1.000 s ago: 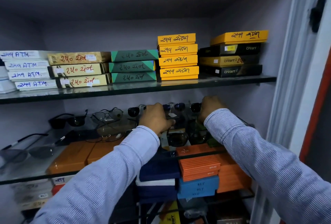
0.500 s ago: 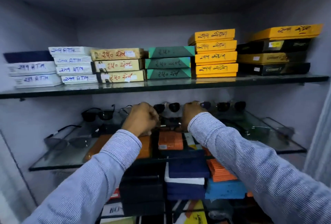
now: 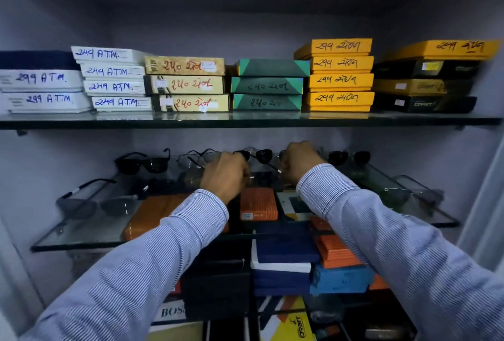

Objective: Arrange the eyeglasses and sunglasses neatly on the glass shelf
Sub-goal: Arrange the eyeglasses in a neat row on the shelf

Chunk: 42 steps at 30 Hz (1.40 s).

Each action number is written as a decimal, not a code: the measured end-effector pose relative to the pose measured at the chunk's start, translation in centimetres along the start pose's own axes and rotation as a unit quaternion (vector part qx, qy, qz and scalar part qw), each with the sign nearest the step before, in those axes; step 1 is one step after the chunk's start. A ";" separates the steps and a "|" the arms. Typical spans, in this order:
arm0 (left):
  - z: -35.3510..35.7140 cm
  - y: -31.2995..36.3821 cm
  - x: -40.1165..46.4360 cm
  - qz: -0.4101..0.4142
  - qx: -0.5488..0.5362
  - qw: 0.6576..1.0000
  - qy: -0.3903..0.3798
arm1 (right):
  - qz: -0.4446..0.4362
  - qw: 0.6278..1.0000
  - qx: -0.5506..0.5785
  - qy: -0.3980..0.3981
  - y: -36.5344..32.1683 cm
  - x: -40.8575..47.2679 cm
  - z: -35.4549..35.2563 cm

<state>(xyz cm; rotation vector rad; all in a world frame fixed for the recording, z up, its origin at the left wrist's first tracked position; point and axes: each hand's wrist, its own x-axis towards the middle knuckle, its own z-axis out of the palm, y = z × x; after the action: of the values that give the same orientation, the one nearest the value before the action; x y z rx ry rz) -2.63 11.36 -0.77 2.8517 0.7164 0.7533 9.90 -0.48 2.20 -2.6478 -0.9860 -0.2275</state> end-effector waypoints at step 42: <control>-5.0 -5.2 -1.2 -0.152 -0.135 0.979 -0.021 | -0.009 1.000 -0.011 0.019 -2.4 -3.3 -2.3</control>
<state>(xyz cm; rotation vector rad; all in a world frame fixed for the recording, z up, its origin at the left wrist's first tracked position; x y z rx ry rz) -8.13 15.26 1.89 2.4330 0.9366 0.6828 5.73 -1.56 4.03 -2.6463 -1.0001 -0.2931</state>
